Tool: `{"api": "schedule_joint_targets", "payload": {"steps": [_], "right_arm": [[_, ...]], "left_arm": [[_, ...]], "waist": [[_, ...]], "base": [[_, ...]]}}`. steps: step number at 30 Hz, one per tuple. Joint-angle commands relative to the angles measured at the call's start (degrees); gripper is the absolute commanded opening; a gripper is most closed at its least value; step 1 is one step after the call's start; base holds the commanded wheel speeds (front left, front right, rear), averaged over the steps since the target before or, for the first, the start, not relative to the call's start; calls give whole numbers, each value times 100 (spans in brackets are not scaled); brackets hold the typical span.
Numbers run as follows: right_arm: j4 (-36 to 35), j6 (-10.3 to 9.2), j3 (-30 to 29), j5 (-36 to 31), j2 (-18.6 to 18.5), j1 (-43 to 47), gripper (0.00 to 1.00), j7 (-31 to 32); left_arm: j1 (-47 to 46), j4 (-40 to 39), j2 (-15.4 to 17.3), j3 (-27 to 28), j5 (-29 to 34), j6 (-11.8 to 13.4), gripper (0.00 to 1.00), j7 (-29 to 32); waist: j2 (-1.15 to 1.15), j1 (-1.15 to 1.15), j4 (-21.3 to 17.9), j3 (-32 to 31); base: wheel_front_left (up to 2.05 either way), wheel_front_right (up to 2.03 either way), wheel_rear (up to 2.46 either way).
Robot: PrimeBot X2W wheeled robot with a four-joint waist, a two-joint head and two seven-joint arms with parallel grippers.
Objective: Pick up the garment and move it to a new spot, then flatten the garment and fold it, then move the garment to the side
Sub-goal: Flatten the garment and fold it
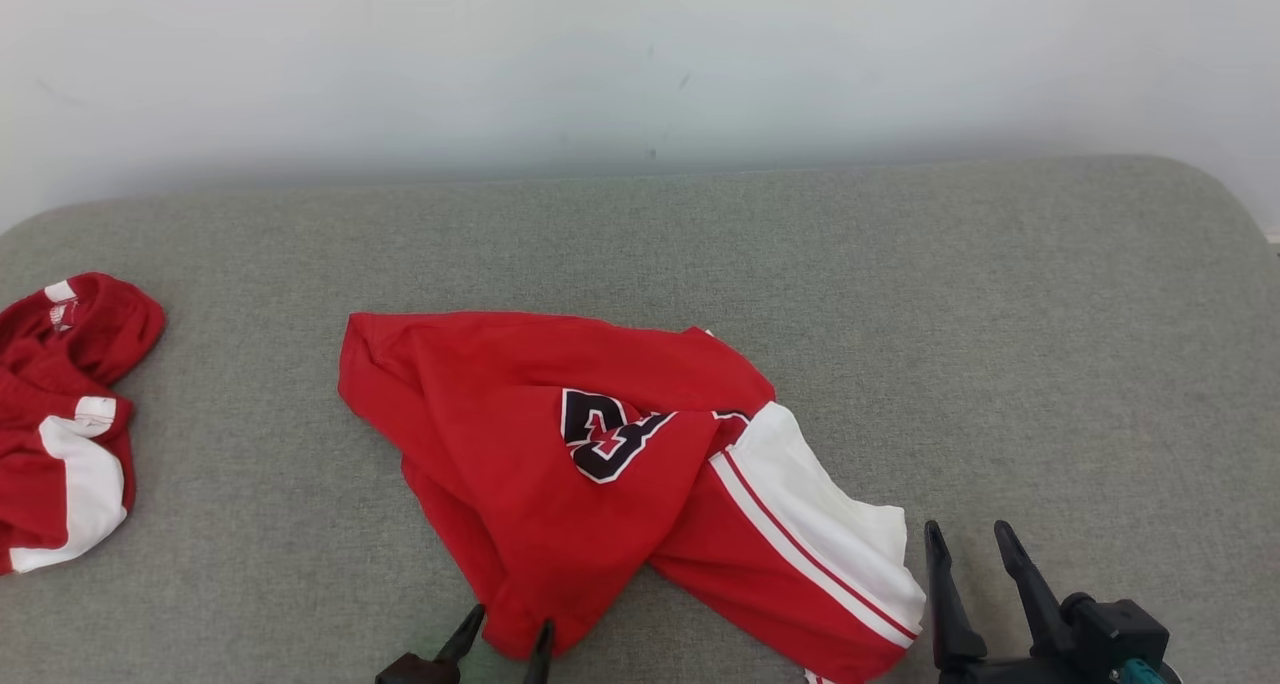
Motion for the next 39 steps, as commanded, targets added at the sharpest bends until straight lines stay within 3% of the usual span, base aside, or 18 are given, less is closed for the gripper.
{"api": "schedule_joint_targets", "payload": {"steps": [1,2,8,21,28,32,39], "right_arm": [[-35,6,7,40,2,87,100,-14],[-35,6,15,41,1,84,100,-14],[-76,6,3,49,1,174,100,-14],[-262,6,-126,82,2,143,100,-14],[-270,6,-120,113,0,77,100,-14],[-263,6,-137,111,0,72,100,-14],[-266,6,-215,51,0,32,100,-14]], "left_arm": [[57,5,9,-23,-60,10,53,-17],[75,3,8,-40,-112,10,0,-17],[118,-192,29,-7,-310,9,0,-17],[1042,-2090,3,631,-4,8,0,-17],[1553,-2182,-31,486,-23,9,0,-17],[1638,-2232,-24,670,27,9,0,-17],[1165,-2862,93,836,205,9,0,-17]], "waist": [[0,0,28,-29],[0,0,43,-45],[0,0,165,-104],[0,0,655,68],[0,0,726,153],[0,0,730,177],[0,0,717,202]], "base": [[0,0,0],[0,0,0],[0,0,0],[0,0,0],[0,0,0],[0,0,0],[0,0,0]]}}
